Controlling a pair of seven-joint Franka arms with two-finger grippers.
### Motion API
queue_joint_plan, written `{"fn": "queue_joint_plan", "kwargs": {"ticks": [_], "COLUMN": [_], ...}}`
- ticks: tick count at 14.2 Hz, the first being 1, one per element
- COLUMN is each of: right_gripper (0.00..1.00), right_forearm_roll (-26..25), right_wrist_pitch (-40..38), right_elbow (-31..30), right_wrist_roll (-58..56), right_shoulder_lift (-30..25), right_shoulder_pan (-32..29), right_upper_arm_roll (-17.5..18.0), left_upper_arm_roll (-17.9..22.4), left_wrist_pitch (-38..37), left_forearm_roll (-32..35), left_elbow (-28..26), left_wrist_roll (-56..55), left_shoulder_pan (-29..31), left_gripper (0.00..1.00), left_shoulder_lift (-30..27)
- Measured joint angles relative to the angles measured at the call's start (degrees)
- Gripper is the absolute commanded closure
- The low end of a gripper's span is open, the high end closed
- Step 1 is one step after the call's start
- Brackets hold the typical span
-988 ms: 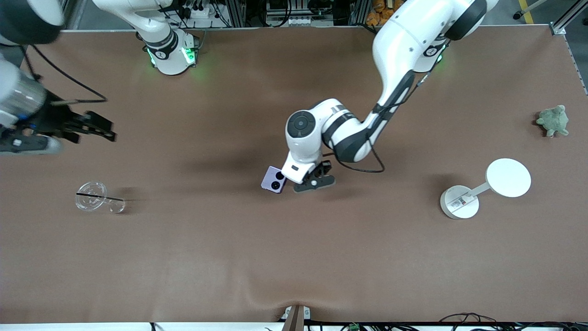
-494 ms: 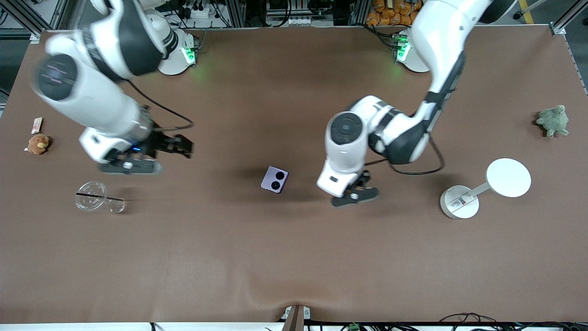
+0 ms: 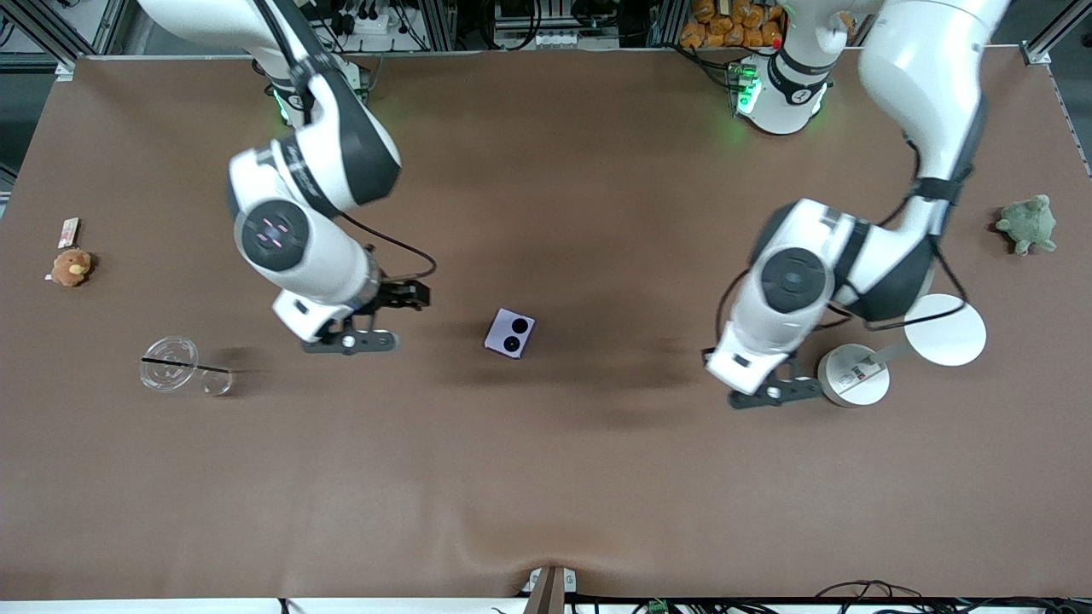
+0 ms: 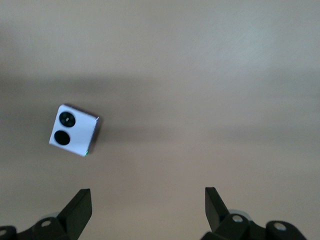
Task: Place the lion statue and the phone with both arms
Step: 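Carry the lion toward the lamp while the right gripper reaches the phone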
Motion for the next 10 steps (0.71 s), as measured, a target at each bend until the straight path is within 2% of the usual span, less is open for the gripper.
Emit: {"fn": "queue_joint_plan", "kwargs": {"ticks": [2,3,6,10], "right_gripper": [0.00,0.00,0.00,0.00], "right_forearm_roll": [6.6,8.0,9.2,7.7], "right_wrist_pitch": [0.6,0.8,4.1,11.6], "right_elbow": [0.6,1.2,3.5,5.2], "right_wrist_roll": [2.7,4.6,10.2,19.6], "right_shoulder_lift": [3.1,4.6,9.6,15.4], "right_shoulder_pan": [0.1,0.1,0.9,6.4], "right_upper_arm_roll": [-0.1,-0.1,-0.1,0.0], "left_upper_arm_roll": [-3.1,-4.3,-6.3,-6.5], "left_wrist_pitch": [4.2,6.6,13.4,21.5], "left_forearm_roll": [0.0,0.0,0.0,0.0], "left_elbow": [-3.4,-5.3,-10.5,-15.1], "left_wrist_roll": [4.5,7.0,13.6,18.5], "left_shoulder_pan": [6.8,10.1,17.5,21.8], "left_gripper": [1.00,1.00,1.00,1.00], "left_shoulder_lift": [0.0,0.0,0.0,1.4]}}
